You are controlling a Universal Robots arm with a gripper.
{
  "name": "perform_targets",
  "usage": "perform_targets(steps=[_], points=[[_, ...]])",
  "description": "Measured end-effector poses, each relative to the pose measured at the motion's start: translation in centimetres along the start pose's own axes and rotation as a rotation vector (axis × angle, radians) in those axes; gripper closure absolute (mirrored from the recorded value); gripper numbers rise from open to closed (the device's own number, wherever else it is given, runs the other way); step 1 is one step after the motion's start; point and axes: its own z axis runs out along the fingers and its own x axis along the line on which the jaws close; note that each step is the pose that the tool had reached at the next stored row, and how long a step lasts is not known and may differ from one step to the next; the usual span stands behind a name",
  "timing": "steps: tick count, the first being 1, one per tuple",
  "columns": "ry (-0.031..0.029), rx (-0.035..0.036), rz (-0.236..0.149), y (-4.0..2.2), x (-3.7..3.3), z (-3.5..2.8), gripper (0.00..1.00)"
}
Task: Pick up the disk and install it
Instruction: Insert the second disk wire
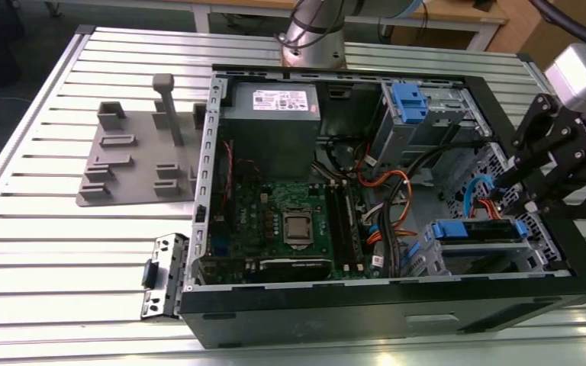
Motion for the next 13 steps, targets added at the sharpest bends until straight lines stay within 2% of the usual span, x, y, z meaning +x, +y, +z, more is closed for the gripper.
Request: perform_targets(steps=[2, 4, 10, 11, 12, 13], points=[[0.0032, 0.0002, 0.000, 0.21, 0.04, 0.30, 0.59], [0.0037, 0.0002, 0.000, 0.23, 0.06, 0.63, 0.59], [0.0038, 0.0002, 0.000, 0.22, 0.07, 0.74, 0.59], [0.0038, 0.0002, 0.000, 0.22, 0.07, 0.75, 0.60], [0.0037, 0.0002, 0.000, 0.22, 0.07, 0.76, 0.66], [0.0038, 0.0002, 0.000, 0.22, 0.07, 0.77, 0.66]])
